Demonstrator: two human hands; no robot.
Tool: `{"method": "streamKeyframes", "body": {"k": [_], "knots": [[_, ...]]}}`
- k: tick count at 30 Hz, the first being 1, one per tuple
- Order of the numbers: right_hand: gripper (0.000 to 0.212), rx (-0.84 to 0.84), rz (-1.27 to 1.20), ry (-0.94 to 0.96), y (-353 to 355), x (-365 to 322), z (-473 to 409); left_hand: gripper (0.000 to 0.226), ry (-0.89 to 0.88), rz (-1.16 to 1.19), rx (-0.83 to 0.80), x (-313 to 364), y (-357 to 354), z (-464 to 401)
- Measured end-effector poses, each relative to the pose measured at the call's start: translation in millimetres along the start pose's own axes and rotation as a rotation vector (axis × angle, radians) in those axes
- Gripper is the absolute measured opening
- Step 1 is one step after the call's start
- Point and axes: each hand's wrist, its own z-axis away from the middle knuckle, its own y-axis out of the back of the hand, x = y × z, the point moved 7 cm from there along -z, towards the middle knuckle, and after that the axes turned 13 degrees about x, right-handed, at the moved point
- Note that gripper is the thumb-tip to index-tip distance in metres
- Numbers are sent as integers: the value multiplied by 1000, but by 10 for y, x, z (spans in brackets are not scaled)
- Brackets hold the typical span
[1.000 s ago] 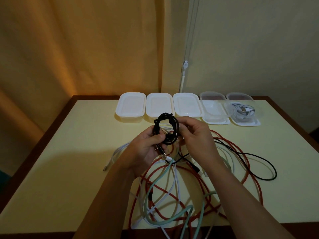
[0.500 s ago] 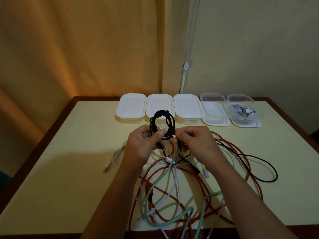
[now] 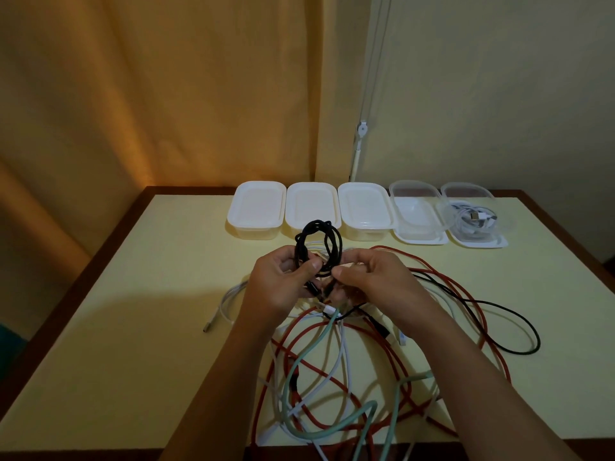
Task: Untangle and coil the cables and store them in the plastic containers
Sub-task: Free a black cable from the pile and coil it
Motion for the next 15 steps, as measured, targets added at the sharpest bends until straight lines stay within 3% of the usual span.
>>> {"method": "streamKeyframes", "body": {"k": [2,5,12,15], "knots": [[13,41,153,54,7,-17,15,6,-16,-26,-15,10,-9,7],[28,127,294,144,28,-38,-10,9,-34,-67,-30,13,-31,13],[20,168,288,170,49,-63,-20,15,-70,-98,-58,32,-9,20],[25,238,287,172,108,-64,-33,23,-28,-25,-160,55,-51,69]]}}
